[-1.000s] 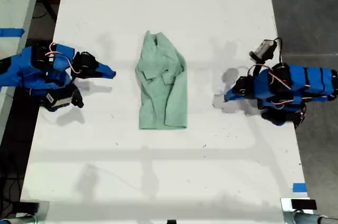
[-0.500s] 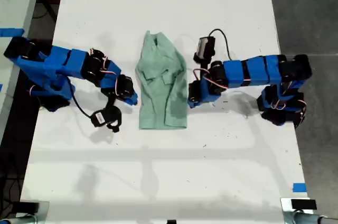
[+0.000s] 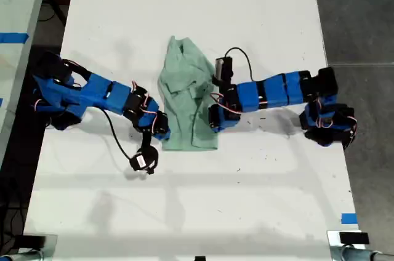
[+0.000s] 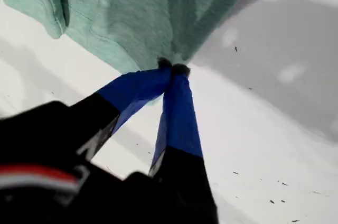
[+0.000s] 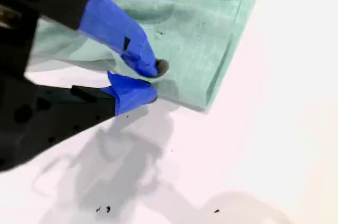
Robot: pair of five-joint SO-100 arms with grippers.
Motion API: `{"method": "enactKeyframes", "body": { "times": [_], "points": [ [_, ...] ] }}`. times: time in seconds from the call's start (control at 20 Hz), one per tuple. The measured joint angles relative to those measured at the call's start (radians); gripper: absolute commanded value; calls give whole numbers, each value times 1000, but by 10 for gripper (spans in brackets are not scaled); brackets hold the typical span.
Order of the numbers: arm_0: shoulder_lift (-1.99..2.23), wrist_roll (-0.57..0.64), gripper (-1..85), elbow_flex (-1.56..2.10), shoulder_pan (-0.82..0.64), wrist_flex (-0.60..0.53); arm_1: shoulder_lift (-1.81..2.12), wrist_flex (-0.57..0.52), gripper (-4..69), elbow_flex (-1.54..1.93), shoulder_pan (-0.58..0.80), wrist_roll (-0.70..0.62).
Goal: Fold t shirt
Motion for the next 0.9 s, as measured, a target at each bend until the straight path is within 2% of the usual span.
{"method": "enactKeyframes", "body": {
  "times": [0.35, 0.55, 0.6, 0.65, 0.9],
  "points": [
    [-117, -40, 217, -104, 71, 11, -21, -9, 196, -6, 0, -2],
    [-225, -58, 220, -118, 49, 25, -28, -11, 207, -6, 0, 2],
    [-238, -64, 186, -130, 44, 28, -28, -11, 207, -6, 0, 2],
    [-249, -66, 0, -138, 40, 31, -28, -11, 207, -6, -2, 2],
    [-267, -67, -1, -184, 17, 21, -69, -34, 208, -6, -32, 6]
  ]
}}
